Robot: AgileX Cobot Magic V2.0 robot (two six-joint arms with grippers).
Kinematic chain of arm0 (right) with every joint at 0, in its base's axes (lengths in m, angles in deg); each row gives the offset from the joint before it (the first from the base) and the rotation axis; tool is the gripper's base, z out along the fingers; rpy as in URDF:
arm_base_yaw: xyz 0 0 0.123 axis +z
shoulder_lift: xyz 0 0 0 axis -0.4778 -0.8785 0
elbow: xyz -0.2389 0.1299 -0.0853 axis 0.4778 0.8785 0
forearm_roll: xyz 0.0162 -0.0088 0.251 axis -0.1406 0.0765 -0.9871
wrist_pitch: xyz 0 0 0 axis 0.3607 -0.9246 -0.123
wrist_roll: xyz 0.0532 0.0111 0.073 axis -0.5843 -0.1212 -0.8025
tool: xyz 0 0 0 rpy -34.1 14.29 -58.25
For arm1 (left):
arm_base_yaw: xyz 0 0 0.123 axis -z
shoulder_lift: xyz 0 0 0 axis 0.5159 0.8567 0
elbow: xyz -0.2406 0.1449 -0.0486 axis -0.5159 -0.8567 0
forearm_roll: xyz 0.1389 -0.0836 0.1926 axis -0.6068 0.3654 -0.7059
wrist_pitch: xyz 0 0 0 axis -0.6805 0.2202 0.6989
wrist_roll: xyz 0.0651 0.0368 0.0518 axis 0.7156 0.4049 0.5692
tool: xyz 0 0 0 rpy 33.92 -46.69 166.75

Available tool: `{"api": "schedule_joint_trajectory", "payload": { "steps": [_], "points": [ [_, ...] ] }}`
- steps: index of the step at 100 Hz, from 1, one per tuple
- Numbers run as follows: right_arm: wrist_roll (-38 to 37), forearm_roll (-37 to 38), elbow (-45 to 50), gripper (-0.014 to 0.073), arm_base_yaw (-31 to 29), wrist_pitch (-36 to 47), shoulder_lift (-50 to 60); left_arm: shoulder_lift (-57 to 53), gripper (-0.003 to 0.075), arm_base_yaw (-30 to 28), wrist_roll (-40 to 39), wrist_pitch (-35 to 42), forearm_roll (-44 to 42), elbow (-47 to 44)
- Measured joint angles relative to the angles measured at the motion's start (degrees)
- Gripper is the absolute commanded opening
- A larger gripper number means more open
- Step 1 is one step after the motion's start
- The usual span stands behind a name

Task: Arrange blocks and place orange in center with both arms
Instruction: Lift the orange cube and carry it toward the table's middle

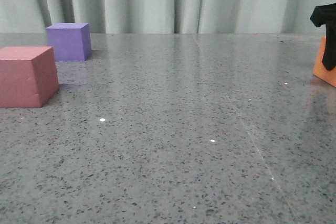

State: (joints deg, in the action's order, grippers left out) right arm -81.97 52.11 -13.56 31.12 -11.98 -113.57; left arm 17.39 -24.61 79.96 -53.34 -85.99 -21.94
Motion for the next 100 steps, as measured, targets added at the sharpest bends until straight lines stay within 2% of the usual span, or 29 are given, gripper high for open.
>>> {"api": "schedule_joint_trajectory", "payload": {
  "steps": [28,57,100],
  "points": [
    [-0.66,-2.65,-10.07,0.0171,3.15,-9.55,0.0,0.0,-0.0019,0.0,0.0,0.0,0.0,0.0],
    [-6.44,-3.71,-18.35,0.0171,13.68,-9.28,-0.89,0.0,-0.0019,0.0,0.0,0.0,0.0,0.0],
    [-15.35,-3.08,-34.72,0.0171,25.96,-10.92,-17.3,0.0,-0.0019,0.0,0.0,0.0,0.0,0.0]
  ]
}}
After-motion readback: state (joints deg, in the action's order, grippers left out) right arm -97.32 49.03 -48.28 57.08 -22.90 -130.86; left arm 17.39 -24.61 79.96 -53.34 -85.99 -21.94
